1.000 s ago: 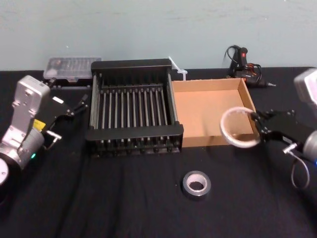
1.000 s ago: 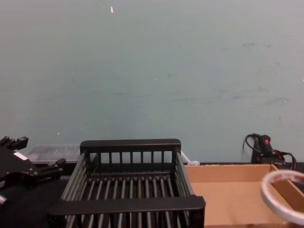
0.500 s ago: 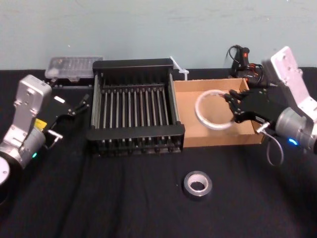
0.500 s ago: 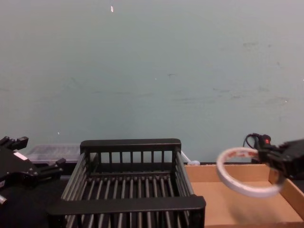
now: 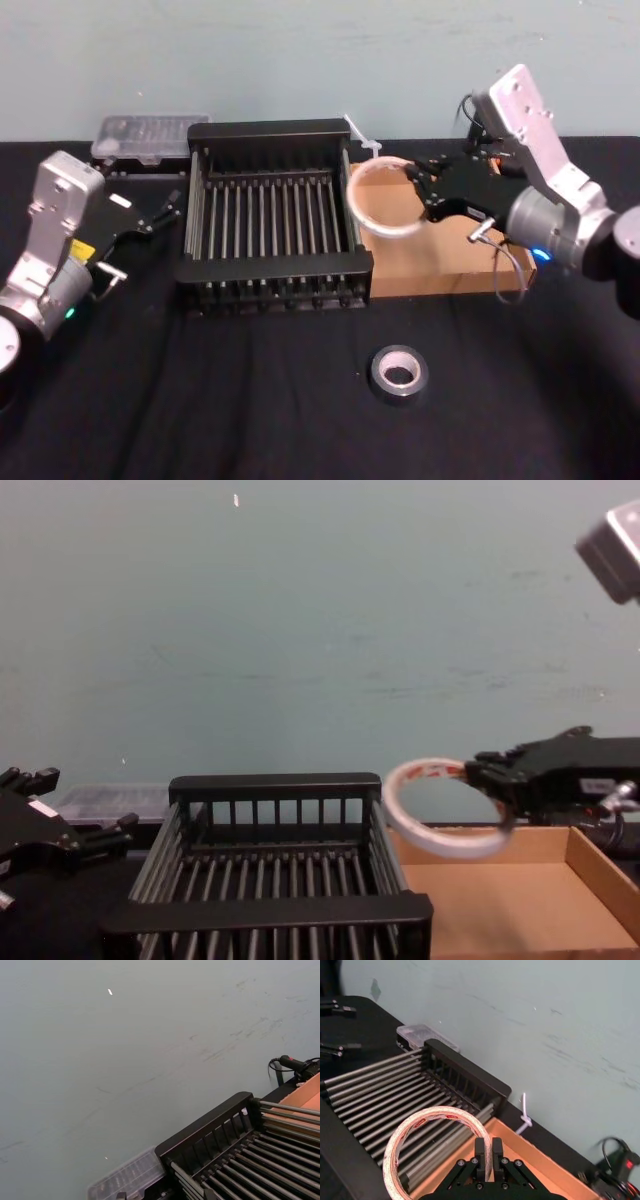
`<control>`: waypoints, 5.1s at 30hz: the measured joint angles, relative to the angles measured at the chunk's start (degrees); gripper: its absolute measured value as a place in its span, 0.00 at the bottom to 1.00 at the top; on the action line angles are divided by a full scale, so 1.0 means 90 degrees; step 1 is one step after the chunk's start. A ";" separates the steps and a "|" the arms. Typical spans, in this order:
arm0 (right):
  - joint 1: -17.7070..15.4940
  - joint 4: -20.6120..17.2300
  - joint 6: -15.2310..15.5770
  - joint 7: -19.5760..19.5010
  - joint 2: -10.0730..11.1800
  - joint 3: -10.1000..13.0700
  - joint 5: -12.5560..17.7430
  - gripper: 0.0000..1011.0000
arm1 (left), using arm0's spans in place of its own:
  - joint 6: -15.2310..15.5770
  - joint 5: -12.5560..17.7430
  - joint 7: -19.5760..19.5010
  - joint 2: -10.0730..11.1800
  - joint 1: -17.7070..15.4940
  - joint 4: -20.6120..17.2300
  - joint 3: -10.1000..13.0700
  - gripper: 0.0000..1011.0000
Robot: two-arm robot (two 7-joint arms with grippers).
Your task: Pick up the white tape and place it into the black box , Pick up the silver tape and place it into the brown box.
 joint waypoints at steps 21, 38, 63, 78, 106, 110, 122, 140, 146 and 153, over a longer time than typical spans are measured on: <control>0.0710 0.0686 -0.0141 0.0231 -0.0525 -0.0515 -0.0151 0.09 | 0.0000 0.0000 0.0000 0.0000 0.0000 0.0000 0.0000 0.99; 0.1009 0.1087 -0.0184 0.0234 -0.0843 -0.0683 -0.0097 0.09 | 0.0000 0.0000 0.0000 0.0000 0.0000 0.0000 0.0000 0.99; 0.0992 0.1054 -0.0165 0.0239 -0.0818 -0.0670 -0.0086 0.27 | 0.0000 0.0000 0.0000 0.0000 0.0000 0.0000 0.0000 0.99; 0.0989 0.1047 -0.0155 0.0240 -0.0811 -0.0670 -0.0087 0.74 | 0.0000 0.0000 0.0000 0.0000 0.0000 0.0000 0.0000 0.99; 0.0638 0.0314 0.0052 0.0269 -0.0434 -0.0486 0.0089 0.99 | 0.0000 0.0000 0.0000 0.0000 0.0000 0.0000 0.0000 0.99; 0.0409 -0.0055 0.0118 0.0303 -0.0207 -0.0383 0.0202 0.99 | 0.0000 0.0000 0.0000 0.0000 0.0000 0.0000 0.0000 0.99; -0.0554 -0.1064 0.0268 0.0376 0.0607 -0.0070 0.0596 0.99 | 0.0000 0.0000 0.0000 0.0000 0.0000 0.0000 0.0000 0.99; -0.1492 -0.1660 0.0706 0.0431 0.1405 -0.0031 0.0927 0.99 | 0.0000 0.0000 0.0000 0.0000 0.0000 0.0000 0.0000 0.99; -0.1537 -0.1663 0.0847 0.0499 0.1530 -0.0173 0.0925 0.99 | 0.0000 0.0000 0.0000 0.0000 0.0000 0.0000 0.0000 0.99; -0.1569 -0.1653 0.0993 0.0587 0.1642 -0.0317 0.0926 0.99 | 0.0000 0.0000 0.0000 0.0000 0.0000 0.0000 0.0000 0.99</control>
